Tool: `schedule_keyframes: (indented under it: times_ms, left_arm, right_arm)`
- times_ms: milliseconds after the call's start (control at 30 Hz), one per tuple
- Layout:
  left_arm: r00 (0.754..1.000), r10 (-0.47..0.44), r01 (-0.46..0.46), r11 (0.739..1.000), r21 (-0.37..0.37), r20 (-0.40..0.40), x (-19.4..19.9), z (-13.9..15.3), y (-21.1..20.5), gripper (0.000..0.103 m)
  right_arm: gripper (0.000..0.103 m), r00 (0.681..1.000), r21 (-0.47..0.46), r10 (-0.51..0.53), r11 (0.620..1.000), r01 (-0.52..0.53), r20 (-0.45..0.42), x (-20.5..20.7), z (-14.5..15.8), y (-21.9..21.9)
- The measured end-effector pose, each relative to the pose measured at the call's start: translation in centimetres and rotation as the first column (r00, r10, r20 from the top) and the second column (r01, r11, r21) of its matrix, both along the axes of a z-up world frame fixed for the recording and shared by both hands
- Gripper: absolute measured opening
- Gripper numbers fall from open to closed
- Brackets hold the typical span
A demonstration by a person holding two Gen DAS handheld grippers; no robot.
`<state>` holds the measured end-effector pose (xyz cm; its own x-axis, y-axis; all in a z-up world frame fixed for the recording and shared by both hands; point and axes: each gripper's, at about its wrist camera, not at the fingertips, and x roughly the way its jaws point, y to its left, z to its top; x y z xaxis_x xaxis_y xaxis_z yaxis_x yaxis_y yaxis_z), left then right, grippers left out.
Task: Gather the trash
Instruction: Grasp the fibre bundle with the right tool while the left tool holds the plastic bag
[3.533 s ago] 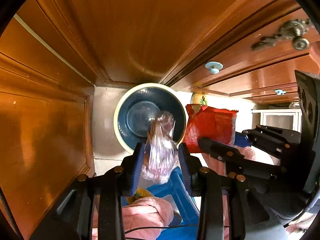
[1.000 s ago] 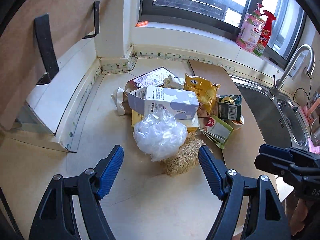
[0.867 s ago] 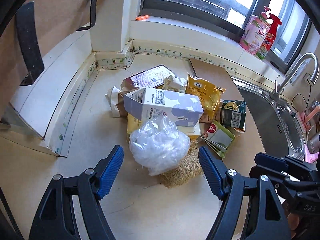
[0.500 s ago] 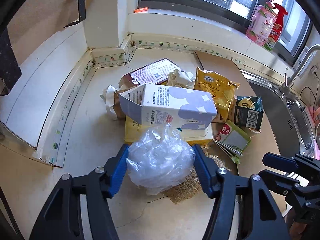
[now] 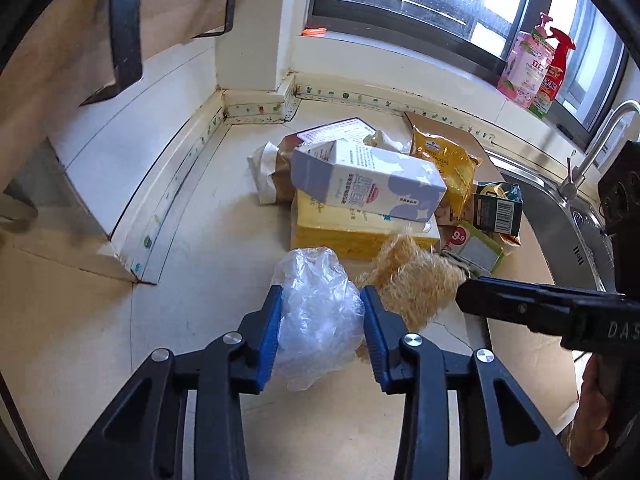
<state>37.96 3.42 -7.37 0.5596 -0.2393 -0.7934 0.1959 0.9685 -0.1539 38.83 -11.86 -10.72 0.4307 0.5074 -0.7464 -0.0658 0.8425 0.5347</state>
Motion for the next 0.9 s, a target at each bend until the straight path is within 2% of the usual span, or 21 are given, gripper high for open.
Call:
schedule_keyframes:
  times_ms: [133,400,667,733,767,800,833,900]
  left_arm:
    - [1.0,0.013,-0.013,1.0,-0.007,-0.014,-1.2,-1.1,0.9,0.037]
    - [1.0,0.017,-0.017,1.0,-0.008,-0.013,-2.9,-1.3,1.8,0.037]
    - [1.0,0.008,-0.008,0.999,0.034,0.017,-4.3,0.0,2.1,0.037]
    - [1.0,0.011,-0.012,0.999,0.038,0.016,-4.6,0.2,2.4,0.037]
    - [1.0,0.013,-0.013,0.999,0.04,0.015,-4.8,0.3,2.5,0.037]
    - [1.0,0.016,-0.017,0.999,0.042,0.015,-5.0,0.4,2.7,0.037]
    - [1.0,0.019,-0.019,0.999,0.042,0.015,-5.2,0.5,2.8,0.037]
    - [1.0,0.022,-0.022,0.999,0.039,0.014,-5.7,0.8,3.1,0.037]
  right_arm:
    - [0.055,1.0,0.035,-0.02,0.999,0.02,-0.006,0.1,-0.8,1.3]
    - [0.056,0.99,0.035,-0.119,0.992,0.122,-0.077,1.6,-2.1,2.4]
    - [0.056,0.986,-0.01,-0.103,0.995,0.102,-0.132,3.2,-3.6,4.5]
    - [0.055,0.989,-0.011,-0.101,0.995,0.1,-0.113,3.0,-3.5,4.8]
    - [0.055,0.989,-0.01,-0.095,0.995,0.095,-0.112,2.9,-3.6,4.9]
    - [0.045,0.99,-0.012,-0.088,0.996,0.088,-0.106,2.7,-3.6,5.1]
    - [0.041,0.992,-0.023,-0.08,0.997,0.078,-0.103,2.5,-3.5,5.3]
    - [0.039,0.993,-0.041,-0.069,0.997,0.065,-0.1,2.0,-3.4,5.5]
